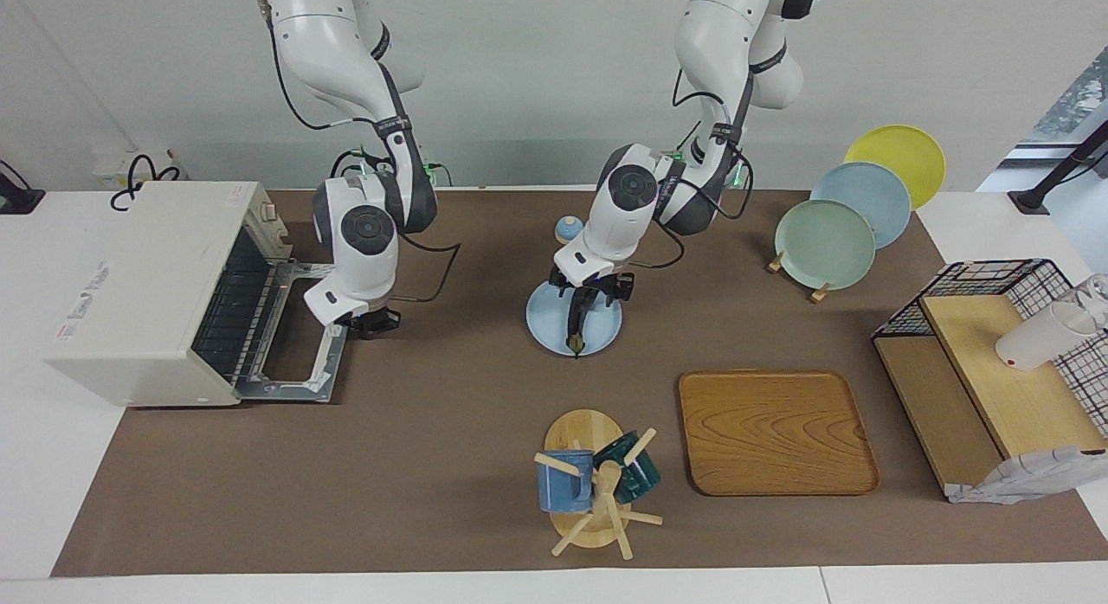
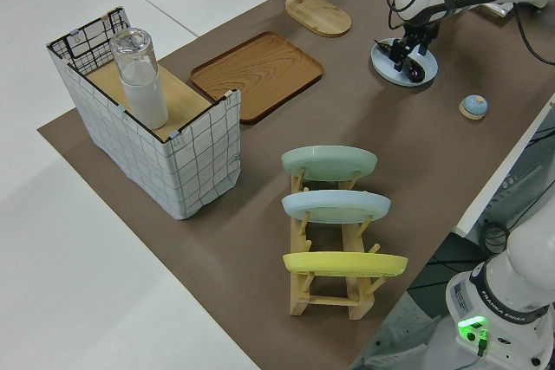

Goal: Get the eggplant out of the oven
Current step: 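Grasp the purple eggplant on the plate with the left gripper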

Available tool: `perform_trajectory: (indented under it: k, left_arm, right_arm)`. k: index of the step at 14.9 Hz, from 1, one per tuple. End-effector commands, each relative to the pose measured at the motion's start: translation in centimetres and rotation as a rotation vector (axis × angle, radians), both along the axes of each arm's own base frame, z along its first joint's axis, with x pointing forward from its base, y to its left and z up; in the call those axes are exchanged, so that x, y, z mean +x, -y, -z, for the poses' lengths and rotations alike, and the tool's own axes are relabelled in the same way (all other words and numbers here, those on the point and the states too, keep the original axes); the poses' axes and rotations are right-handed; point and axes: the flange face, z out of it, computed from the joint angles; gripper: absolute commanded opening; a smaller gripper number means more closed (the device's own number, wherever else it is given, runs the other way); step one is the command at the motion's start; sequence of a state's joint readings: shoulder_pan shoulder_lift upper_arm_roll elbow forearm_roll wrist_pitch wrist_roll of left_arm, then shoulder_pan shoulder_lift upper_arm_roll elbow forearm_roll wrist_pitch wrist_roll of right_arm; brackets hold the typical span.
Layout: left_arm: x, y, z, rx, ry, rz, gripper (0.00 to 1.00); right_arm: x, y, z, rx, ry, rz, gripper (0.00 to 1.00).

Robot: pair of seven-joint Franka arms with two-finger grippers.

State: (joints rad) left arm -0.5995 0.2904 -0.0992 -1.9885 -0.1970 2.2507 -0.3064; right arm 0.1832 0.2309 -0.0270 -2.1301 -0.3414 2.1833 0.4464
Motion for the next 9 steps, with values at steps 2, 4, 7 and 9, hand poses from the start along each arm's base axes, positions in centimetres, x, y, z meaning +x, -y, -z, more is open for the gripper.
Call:
perform_trajectory:
  k: [2,4,7,9]
  left_arm:
    - [-0.4,0.4,0.4,0.005,0.020,-0.004,1.00]
    - [-0.5,0.4,0.6,0.007,0.019,-0.003,0.96]
    - [-1.2,0.7,1.0,0.009,0.019,0.005,0.90]
    - [-1.3,0.6,1.4,0.009,0.025,0.005,0.88]
  right_arm:
    - [-0.8,0.9,-0.5,-0.010,0.003,-0.029,0.00]
    - [-0.8,1.2,-0.4,-0.012,-0.001,-0.027,0.00]
    - [-0.8,2.0,-0.5,-0.013,-0.008,-0.030,0.00]
    - [-0.7,2.5,-0.5,-0.011,-0.012,-0.034,0.00]
